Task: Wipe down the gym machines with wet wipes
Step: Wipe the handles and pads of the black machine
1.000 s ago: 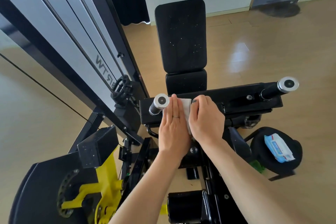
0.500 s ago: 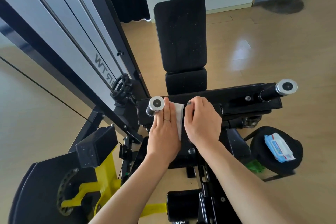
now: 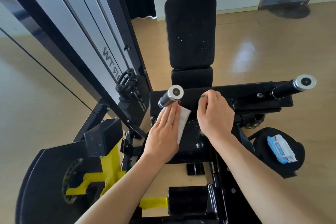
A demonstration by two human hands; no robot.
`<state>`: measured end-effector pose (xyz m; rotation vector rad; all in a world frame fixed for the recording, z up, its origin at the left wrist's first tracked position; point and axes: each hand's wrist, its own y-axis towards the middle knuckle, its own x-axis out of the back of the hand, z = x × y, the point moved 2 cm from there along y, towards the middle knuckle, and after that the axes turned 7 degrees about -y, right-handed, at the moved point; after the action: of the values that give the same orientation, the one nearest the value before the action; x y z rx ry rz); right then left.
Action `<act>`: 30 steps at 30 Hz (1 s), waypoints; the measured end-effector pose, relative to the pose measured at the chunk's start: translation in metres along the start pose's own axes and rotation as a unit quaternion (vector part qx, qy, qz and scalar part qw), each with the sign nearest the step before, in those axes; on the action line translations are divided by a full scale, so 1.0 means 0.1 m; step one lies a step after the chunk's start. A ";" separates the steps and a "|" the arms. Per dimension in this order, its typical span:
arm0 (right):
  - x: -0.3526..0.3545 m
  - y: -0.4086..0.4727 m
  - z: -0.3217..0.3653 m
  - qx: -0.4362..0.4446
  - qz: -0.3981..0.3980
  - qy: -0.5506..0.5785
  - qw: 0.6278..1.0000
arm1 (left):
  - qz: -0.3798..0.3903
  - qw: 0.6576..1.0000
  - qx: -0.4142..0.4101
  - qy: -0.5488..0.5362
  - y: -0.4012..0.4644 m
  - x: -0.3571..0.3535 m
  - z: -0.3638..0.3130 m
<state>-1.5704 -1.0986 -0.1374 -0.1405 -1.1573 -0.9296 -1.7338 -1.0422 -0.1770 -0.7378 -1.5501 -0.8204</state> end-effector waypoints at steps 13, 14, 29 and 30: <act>0.01 -0.02 0.03 -0.022 0.016 0.003 1.000 | -0.100 0.566 0.402 -0.712 0.07 0.34 0.82; 0.00 -0.02 0.03 -0.023 0.015 0.000 1.000 | -0.072 0.543 0.392 -0.740 0.19 0.40 0.79; -0.02 -0.01 0.05 -0.024 -0.009 -0.032 0.999 | 0.019 0.513 0.466 -0.721 0.69 0.32 0.76; -0.02 -0.01 0.05 -0.020 -0.010 -0.028 0.999 | 0.010 0.529 0.460 -0.713 0.63 0.31 0.71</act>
<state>-1.5753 -1.0956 -0.1367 -0.1894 -1.1942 -0.9722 -1.7251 -0.9475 -0.1453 -0.4976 -2.9328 1.1132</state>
